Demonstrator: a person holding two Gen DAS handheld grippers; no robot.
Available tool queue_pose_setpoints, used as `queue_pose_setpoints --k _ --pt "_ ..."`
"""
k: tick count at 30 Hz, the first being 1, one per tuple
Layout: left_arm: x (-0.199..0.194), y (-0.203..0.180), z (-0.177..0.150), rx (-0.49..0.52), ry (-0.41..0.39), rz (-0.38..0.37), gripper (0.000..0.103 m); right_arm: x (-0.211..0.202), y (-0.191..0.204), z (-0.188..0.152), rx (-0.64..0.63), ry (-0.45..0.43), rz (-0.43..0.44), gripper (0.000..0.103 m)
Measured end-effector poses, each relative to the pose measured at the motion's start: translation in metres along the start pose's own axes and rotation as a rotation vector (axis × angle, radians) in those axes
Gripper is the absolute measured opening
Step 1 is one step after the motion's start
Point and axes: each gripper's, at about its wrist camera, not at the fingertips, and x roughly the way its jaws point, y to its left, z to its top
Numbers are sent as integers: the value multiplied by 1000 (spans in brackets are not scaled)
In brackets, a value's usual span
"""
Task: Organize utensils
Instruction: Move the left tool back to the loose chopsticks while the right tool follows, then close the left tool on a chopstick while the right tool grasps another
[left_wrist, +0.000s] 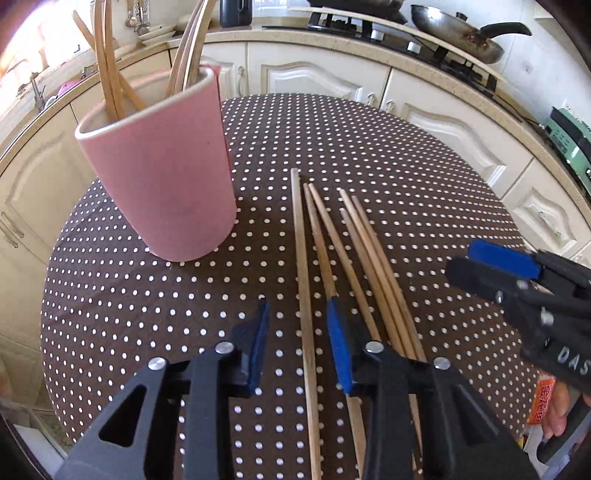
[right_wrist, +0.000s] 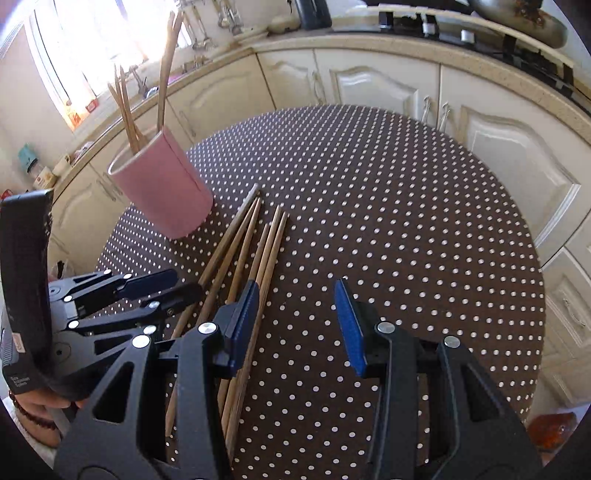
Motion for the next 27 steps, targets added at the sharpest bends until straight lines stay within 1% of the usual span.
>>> queue_pose_setpoints --k 4,5,7,8,9,11,13,18,22,27 --pt "10 0 5 -6 15 8 26 14 2 1 -11 52 4 42" --pt "11 -1 7 -6 12 13 22 17 2 2 -9 62 5 42" --pt "15 -1 10 -3 12 19 15 24 2 4 -2 84 27 36" --pt "17 0 11 -7 12 16 8 26 3 5 2 92 31 36" --pt "18 0 14 -11 10 17 6 29 3 6 4 98 35 35" --pt "20 2 17 -25 5 4 6 32 6 7 2 107 48 35" --pt "20 2 15 -14 -2 8 6 37 10 9 -9 115 45 34" --pt "9 4 5 -7 3 9 6 47 25 7 -44 142 4 32" --pt "1 7 -5 12 15 2 6 53 36 6 -88 144 -50 28" --pt "-6 12 -12 10 31 -10 6 56 39 3 -100 161 -65 25"
